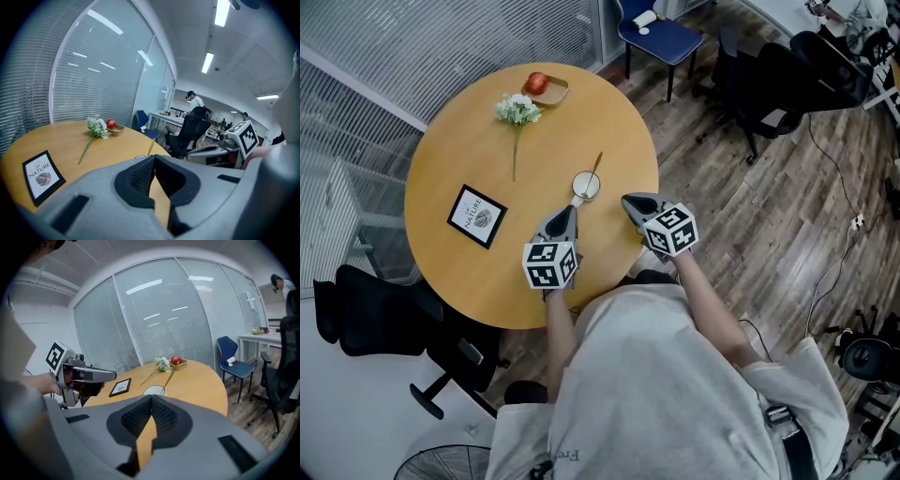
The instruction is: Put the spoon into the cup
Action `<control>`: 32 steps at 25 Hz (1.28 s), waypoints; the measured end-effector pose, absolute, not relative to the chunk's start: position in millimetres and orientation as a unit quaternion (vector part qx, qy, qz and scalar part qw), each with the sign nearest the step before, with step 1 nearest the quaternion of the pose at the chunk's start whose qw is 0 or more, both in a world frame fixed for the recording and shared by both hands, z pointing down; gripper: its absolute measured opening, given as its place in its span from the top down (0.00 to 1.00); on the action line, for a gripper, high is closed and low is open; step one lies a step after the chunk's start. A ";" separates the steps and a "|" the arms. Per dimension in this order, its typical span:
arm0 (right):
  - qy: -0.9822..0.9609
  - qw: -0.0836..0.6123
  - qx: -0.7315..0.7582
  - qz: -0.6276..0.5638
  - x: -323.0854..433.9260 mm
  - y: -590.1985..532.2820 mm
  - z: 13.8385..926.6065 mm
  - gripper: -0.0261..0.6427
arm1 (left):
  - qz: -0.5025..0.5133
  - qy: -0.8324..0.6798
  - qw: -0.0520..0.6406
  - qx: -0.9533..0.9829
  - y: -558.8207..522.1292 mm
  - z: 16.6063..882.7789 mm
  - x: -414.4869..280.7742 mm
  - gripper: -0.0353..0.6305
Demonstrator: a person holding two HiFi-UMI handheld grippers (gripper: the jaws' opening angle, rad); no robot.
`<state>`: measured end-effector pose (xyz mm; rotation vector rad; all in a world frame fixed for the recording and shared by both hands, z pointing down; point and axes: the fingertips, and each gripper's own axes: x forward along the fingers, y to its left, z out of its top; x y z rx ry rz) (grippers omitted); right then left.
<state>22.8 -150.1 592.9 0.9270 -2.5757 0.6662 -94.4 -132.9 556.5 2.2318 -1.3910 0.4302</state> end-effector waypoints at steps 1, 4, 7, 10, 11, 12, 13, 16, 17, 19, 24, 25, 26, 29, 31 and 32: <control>-0.902 0.162 0.324 0.233 22.5 -149.8 592.9 0.97 | 0.157 -0.507 0.237 0.814 -132.9 556.4 -94.6 0.94; -0.903 0.163 0.321 0.232 20.8 -148.9 591.9 0.97 | 0.158 -0.507 0.237 0.814 -132.6 556.4 -95.2 0.94; -0.905 0.163 0.319 0.230 20.6 -149.6 590.6 0.97 | 0.159 -0.505 0.238 0.814 -133.3 557.1 -93.7 0.94; -0.905 0.163 0.319 0.230 20.7 -149.3 591.0 0.97 | 0.158 -0.505 0.239 0.814 -133.5 557.9 -93.6 0.94; -0.905 0.163 0.319 0.230 20.7 -149.0 591.1 0.97 | 0.158 -0.505 0.239 0.814 -133.6 558.1 -93.7 0.94; -0.905 0.163 0.319 0.230 20.9 -148.8 590.9 0.97 | 0.158 -0.505 0.238 0.815 -133.7 558.1 -93.6 0.94; -0.905 0.163 0.319 0.230 21.3 -148.9 590.7 0.97 | 0.158 -0.505 0.238 0.815 -133.8 558.1 -93.3 0.94; -0.904 0.164 0.320 0.229 23.4 -149.9 590.8 0.97 | 0.160 -0.503 0.238 0.816 -133.8 558.9 -92.1 0.94; -0.904 0.164 0.321 0.230 23.6 -149.9 591.1 0.97 | 0.160 -0.502 0.238 0.816 -133.7 559.3 -92.2 0.94; -0.904 0.164 0.320 0.230 22.7 -149.0 591.4 0.97 | 0.160 -0.502 0.237 0.816 -133.3 559.4 -92.9 0.94; -0.907 0.166 0.313 0.227 19.0 -146.0 588.9 0.97 | 0.161 -0.502 0.237 0.816 -131.1 557.3 -92.6 0.94; -0.907 0.166 0.313 0.227 18.7 -146.0 588.6 0.97 | 0.162 -0.501 0.237 0.816 -130.6 557.4 -92.5 0.94; -0.907 0.166 0.313 0.226 18.7 -146.3 588.6 0.97 | 0.162 -0.501 0.237 0.816 -130.4 557.6 -92.5 0.94; -0.907 0.167 0.314 0.226 19.2 -147.7 589.3 0.97 | 0.162 -0.502 0.237 0.815 -131.2 558.4 -93.4 0.94; -0.908 0.168 0.312 0.224 18.2 -147.4 589.2 0.97 | 0.162 -0.504 0.237 0.815 -131.5 558.4 -94.6 0.94; -0.909 0.168 0.310 0.222 17.5 -146.9 589.0 0.97 | 0.162 -0.504 0.238 0.814 -131.4 558.4 -95.0 0.94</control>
